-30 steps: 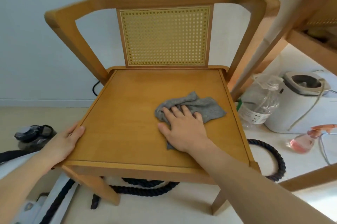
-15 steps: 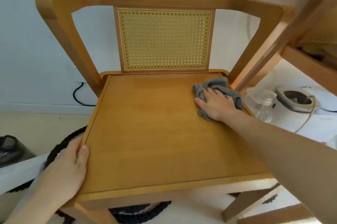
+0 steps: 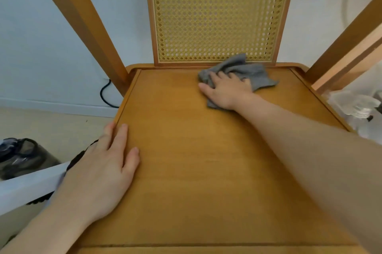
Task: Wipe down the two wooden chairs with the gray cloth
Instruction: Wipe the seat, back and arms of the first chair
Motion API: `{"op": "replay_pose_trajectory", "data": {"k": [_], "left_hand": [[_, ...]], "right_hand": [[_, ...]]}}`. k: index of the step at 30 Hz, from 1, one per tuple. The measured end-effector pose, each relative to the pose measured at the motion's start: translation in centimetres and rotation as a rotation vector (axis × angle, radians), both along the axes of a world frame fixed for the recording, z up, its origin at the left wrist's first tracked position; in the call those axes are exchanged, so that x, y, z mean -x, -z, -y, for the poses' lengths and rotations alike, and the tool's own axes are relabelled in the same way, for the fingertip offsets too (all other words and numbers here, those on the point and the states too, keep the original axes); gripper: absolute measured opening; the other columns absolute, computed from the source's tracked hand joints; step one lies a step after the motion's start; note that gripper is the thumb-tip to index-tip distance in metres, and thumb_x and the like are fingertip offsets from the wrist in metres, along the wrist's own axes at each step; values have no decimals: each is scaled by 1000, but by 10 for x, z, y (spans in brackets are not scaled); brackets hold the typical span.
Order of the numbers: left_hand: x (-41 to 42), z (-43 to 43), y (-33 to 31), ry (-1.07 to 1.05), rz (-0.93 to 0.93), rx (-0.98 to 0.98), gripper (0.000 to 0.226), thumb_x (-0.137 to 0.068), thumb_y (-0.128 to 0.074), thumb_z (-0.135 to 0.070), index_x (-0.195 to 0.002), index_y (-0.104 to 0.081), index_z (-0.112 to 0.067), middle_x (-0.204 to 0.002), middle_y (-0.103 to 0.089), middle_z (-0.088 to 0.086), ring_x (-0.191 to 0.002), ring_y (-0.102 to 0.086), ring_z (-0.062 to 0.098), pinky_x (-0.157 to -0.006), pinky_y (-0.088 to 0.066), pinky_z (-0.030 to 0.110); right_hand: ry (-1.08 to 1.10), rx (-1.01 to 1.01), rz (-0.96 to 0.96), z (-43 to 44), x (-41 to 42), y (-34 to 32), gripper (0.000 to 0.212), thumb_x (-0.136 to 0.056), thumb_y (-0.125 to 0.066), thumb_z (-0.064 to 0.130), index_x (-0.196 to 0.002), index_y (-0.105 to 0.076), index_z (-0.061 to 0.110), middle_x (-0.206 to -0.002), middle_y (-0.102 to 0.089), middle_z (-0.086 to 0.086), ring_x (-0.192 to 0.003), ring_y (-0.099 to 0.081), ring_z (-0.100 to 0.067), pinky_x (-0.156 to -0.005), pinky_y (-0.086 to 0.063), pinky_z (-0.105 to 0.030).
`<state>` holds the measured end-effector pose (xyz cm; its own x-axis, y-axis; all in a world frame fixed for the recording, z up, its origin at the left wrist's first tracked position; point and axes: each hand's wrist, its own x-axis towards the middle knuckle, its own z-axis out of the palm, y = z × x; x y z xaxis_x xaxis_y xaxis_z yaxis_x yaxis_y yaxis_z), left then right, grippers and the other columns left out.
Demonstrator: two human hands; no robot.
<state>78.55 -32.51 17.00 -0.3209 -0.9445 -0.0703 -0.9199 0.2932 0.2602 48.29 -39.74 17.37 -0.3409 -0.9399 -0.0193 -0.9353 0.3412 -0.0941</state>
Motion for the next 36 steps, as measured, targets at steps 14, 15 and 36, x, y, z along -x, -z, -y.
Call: {"op": "replay_pose_trajectory", "data": {"k": [14, 15, 36], "left_hand": [[-2, 1, 4, 10, -78, 68, 63, -99, -24, -50, -154, -14, -22, -162, -8, -1, -147, -16, 21, -117, -22, 39], [-2, 1, 4, 7, -73, 83, 60, -100, -26, -46, -154, -19, -20, -162, -13, 2, -146, -20, 23, -116, -24, 41], [1, -68, 5, -30, -142, 258, 43, -97, -30, -28, -118, -62, -8, -127, -59, 12, -122, -50, 30, -100, -42, 49]], "right_hand": [[-2, -69, 33, -111, -35, -8, 67, -91, -16, 70, -151, -11, 39, -162, -9, 9, -148, -6, -21, -115, -12, -51], [-119, -48, 56, -126, -79, -5, 67, -91, -16, 70, -151, -11, 40, -162, -9, 10, -148, -5, -21, -114, -11, -51], [-118, -56, 61, -270, -143, -5, 64, -99, -13, 55, -154, 3, 26, -163, 2, 0, -148, 7, -23, -116, -3, -49]]}}
